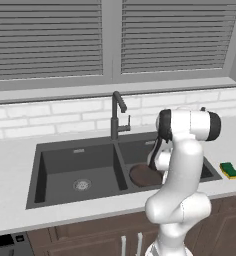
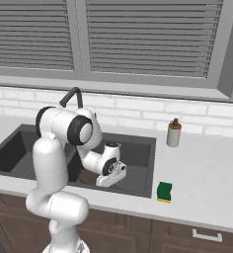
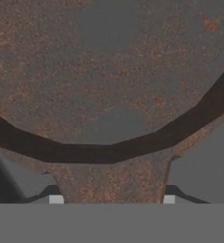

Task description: Pick the pan and sponge and place them into the sink. Then turn on the water.

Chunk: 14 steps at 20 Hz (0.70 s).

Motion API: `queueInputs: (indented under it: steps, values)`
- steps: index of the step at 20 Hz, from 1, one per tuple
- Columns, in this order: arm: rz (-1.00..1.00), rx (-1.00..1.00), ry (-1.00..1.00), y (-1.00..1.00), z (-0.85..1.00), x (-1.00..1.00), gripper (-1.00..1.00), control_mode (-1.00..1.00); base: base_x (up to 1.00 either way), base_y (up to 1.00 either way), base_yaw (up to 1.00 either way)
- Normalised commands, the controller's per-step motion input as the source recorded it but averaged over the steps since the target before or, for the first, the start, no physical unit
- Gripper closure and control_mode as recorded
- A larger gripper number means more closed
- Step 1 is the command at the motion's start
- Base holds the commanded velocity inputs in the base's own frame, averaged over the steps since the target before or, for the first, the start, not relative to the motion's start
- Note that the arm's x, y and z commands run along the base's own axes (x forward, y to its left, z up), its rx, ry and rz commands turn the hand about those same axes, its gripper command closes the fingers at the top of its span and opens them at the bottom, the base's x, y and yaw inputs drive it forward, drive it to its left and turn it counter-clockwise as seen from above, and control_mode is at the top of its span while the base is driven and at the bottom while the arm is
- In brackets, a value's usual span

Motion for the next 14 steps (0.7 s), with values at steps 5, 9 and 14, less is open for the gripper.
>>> queueInputs:
  steps: [5, 9, 14]
  values:
    - [0.0, 0.03, 0.0, 0.01, 0.2, 0.0, -1.0, -1.0, 0.0, 0.0, 0.0]
    - [0.0, 0.0, 0.0, 0.0, 0.52, 0.0, -1.0, -1.0, 0.0, 0.0, 0.0]
    - [0.0, 0.03, 0.0, 0.0, 0.8, 0.0, -1.0, -1.0, 0.0, 0.0, 0.0]
